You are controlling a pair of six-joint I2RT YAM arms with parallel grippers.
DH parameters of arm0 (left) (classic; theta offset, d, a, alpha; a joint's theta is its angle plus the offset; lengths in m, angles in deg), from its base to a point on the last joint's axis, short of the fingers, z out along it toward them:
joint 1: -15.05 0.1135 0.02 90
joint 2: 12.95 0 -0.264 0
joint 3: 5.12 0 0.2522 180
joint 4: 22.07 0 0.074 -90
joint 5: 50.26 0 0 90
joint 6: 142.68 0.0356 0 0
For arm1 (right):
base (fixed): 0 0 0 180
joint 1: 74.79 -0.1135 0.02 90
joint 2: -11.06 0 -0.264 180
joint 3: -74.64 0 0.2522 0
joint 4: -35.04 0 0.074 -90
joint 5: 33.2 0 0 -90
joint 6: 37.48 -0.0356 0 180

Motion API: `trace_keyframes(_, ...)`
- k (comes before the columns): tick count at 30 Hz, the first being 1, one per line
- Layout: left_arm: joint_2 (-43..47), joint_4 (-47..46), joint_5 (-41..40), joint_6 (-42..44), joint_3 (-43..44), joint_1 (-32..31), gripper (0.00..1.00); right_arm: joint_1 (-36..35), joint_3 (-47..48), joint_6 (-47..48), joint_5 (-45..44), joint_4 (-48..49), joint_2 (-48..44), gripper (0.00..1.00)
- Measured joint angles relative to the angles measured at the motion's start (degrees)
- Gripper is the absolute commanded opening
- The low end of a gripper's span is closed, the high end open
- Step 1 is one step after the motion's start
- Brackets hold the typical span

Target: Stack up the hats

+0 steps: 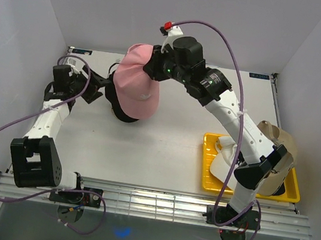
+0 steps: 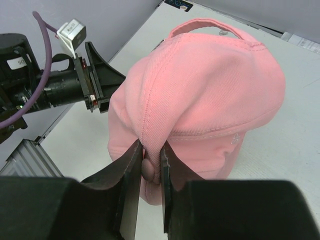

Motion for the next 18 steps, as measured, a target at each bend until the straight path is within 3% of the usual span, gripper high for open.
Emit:
trace_keyframes(6,2.1,-4.5,3.0,-1.5,-7.3,0.0,0.85,0.0,0.0,0.7,-0.3,-0.6,-1.1,0.09)
trace_keyframes(12,2.3,-7.7,4.7,-2.6,-8.8,0.0,0.83,0.0,0.0,1.3,-1.0,-0.8,-2.0,0.09)
trace_keyframes(16,2.2,-9.6,5.3,-3.3,-8.8,0.0,0.74,0.0,0.0,1.6,-1.5,-0.9,-2.2,0.1)
trace_keyframes(18,1.8,-9.7,5.4,-3.4,-8.5,0.0,0.64,0.0,0.0,1.7,-1.7,-1.2,-2.3,0.1)
